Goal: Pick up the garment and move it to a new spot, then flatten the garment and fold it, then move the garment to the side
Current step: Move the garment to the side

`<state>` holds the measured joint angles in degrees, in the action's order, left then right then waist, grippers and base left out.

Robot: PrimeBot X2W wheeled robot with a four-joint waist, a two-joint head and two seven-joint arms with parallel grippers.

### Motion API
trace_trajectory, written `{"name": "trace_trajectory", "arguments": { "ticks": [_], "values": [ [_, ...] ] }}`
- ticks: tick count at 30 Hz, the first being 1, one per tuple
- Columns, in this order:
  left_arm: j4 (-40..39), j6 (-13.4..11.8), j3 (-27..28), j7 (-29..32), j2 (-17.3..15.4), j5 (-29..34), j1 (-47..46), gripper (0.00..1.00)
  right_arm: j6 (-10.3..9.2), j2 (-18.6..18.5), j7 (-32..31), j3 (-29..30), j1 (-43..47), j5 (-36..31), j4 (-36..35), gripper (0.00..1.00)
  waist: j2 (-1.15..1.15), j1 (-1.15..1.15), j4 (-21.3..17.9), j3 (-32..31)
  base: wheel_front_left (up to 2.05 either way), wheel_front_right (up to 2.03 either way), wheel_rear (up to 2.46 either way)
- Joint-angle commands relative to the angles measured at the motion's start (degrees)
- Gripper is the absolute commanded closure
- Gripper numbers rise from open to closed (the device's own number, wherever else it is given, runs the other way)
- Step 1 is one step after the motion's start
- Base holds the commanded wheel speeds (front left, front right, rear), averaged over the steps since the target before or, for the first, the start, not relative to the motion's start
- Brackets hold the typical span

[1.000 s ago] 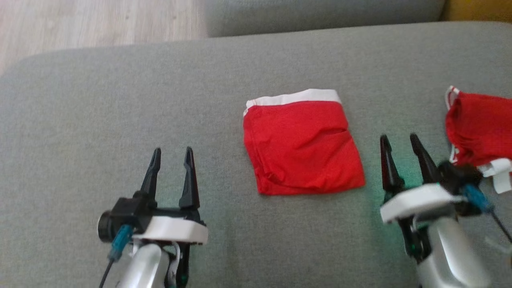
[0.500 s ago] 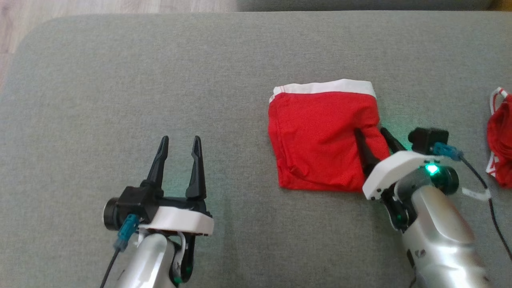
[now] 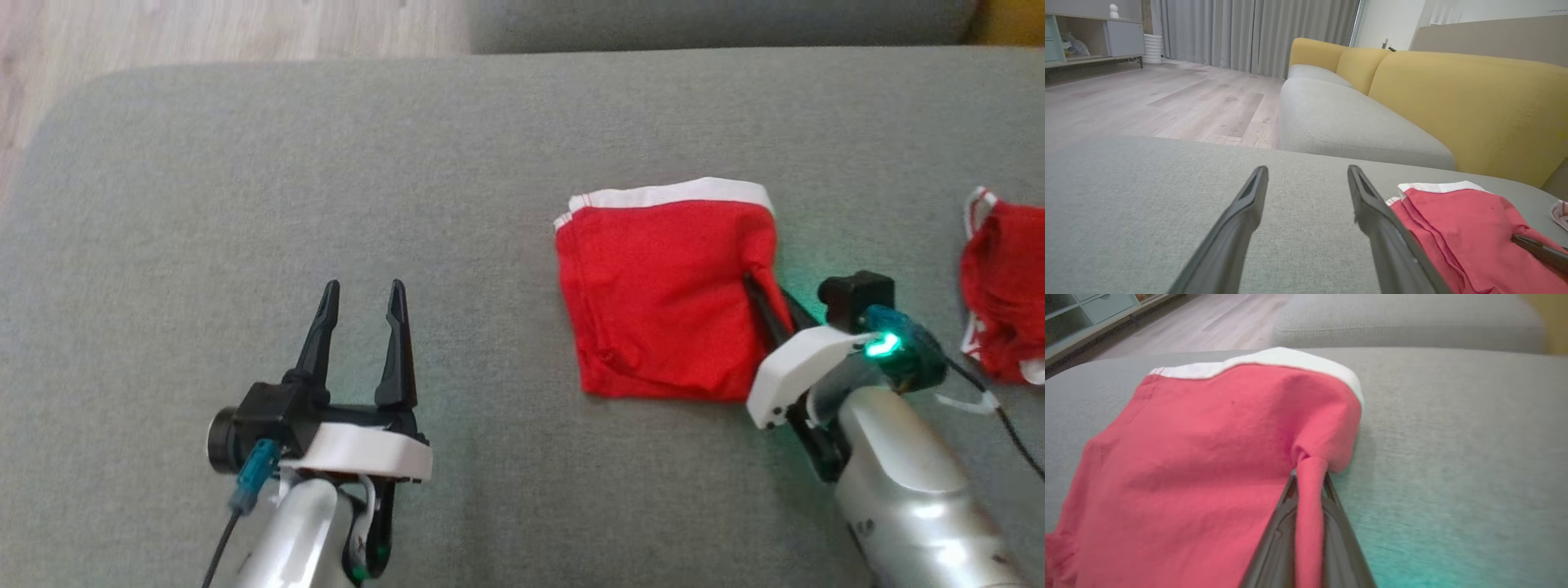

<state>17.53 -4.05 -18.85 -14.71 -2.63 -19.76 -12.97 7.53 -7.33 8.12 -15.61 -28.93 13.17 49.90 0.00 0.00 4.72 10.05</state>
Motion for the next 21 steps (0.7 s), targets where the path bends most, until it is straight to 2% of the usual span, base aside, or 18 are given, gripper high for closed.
{"name": "trace_trajectory", "arguments": {
  "ticks": [1,6,10,16,21],
  "values": [
    [-1.6,-0.1,1.8,-0.3,-0.2,0.0,-0.8,0.0,-0.04,-0.7,1.0,-0.9,-1.9,-0.8,-1.4,1.0,0.0,0.0,-0.9,-1.0,0.0,0.0,0.0],
    [-1.7,0.0,1.7,-0.3,-0.2,0.0,-0.3,0.0,-0.04,-4.4,1.3,-1.8,-1.3,-3.3,-3.3,1.0,0.0,0.0,-2.9,-3.0,0.0,0.0,0.0],
    [-1.9,-0.1,2.0,-0.3,-0.2,0.0,0.2,0.0,-0.04,-9.2,-1.0,-3.7,-0.4,-4.4,-6.7,1.0,0.0,0.0,-4.7,-4.2,0.0,0.0,0.0],
    [-2.1,-0.1,2.3,-0.3,-0.2,0.0,0.7,0.0,-0.04,-19.1,-6.9,-5.4,0.1,-3.1,-14.5,1.0,0.0,0.0,-7.2,-3.9,0.0,0.0,0.0],
    [-2.3,0.0,2.3,-0.3,-0.2,-0.5,-0.1,0.0,-0.04,-27.7,-11.8,-3.6,0.4,-1.1,-19.3,1.0,0.0,0.0,-8.4,-1.5,0.0,0.0,0.0]
  ]
}}
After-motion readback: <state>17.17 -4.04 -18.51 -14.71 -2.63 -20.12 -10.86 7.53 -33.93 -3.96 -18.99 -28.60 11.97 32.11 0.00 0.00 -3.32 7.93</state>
